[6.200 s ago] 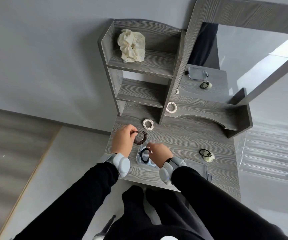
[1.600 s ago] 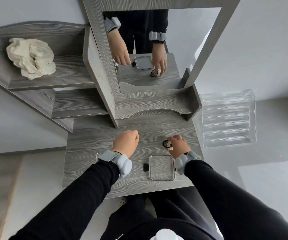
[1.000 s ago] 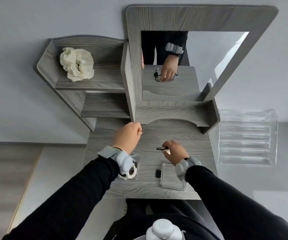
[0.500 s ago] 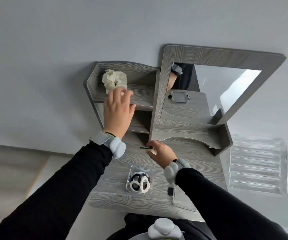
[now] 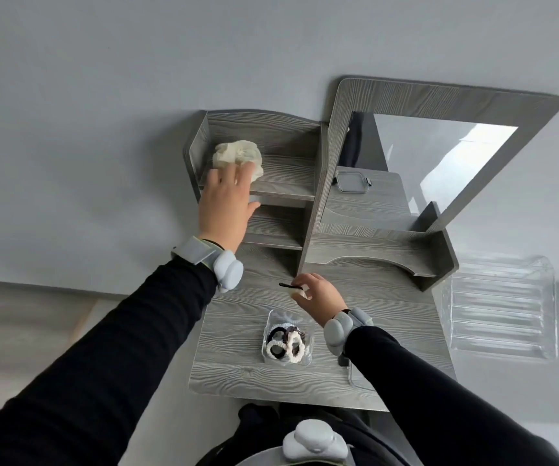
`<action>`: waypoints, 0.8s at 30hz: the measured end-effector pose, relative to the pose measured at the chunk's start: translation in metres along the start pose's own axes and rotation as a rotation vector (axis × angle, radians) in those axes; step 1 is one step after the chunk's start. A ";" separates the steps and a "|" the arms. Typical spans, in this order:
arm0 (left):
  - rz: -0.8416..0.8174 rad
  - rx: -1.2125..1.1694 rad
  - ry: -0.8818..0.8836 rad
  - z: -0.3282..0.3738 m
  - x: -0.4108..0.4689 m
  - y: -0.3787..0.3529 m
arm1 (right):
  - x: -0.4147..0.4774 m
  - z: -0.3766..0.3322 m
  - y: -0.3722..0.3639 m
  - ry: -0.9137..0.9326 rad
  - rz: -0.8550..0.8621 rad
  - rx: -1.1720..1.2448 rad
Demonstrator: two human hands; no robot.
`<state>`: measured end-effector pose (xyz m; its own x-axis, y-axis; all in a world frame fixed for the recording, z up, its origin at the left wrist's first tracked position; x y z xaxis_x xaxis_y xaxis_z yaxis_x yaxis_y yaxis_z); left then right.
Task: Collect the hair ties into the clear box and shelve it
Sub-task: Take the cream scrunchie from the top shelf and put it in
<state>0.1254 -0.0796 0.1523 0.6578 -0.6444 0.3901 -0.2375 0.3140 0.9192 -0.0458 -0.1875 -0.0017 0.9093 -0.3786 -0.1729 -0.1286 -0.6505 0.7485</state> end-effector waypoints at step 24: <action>-0.513 -0.628 0.036 0.024 -0.097 -0.051 | -0.033 0.010 -0.047 -0.309 -0.046 -0.087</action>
<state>0.0562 -0.0498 0.0685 0.6007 -0.7951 -0.0836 0.5384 0.3251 0.7774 -0.0732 -0.1513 -0.0374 0.7484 -0.5407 -0.3842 -0.0432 -0.6178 0.7852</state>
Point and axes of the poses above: each hand's wrist, its own x-axis towards the middle knuckle, its own y-axis out of the back of the hand, z = x × y, the point moved 3 cm from there along x, towards the middle knuckle, and after that the axes turned 3 degrees about -z, right-handed, at the moved point
